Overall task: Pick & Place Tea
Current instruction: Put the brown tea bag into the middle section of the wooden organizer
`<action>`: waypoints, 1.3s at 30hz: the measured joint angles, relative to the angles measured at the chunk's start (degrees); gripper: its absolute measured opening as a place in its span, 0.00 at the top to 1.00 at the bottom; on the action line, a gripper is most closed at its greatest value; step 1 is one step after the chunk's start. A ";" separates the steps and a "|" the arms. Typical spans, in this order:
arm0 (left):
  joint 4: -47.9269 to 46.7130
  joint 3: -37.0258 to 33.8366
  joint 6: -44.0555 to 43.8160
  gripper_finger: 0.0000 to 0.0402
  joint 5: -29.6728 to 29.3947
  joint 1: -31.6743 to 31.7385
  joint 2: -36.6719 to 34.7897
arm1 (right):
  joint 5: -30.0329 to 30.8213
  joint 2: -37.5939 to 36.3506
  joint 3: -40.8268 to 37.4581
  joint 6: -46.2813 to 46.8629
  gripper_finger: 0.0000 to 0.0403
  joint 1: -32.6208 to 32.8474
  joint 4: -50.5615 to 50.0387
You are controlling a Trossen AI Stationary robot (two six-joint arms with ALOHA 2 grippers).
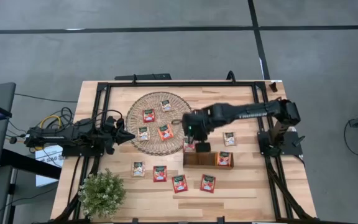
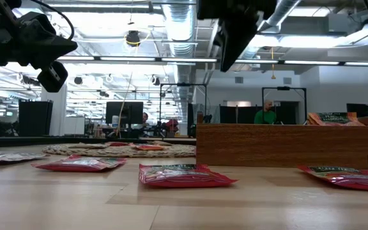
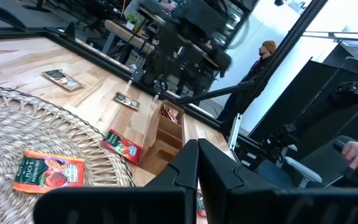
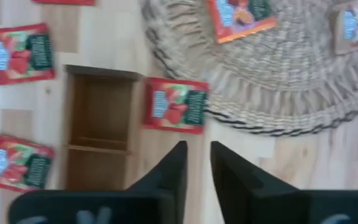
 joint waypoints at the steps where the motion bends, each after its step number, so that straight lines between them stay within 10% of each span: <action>1: 0.20 0.02 0.00 1.00 0.00 0.02 0.00 | -0.02 0.00 0.00 -0.79 0.81 -1.01 -0.50; 15: 2.12 0.02 -0.52 1.00 0.13 0.02 0.00 | -3.76 -0.11 -16.92 -3.45 0.60 -15.74 -17.76; 39: 1.52 0.02 -1.36 1.00 -0.03 0.02 0.00 | 2.90 -15.51 -42.00 -2.37 0.65 -13.91 5.89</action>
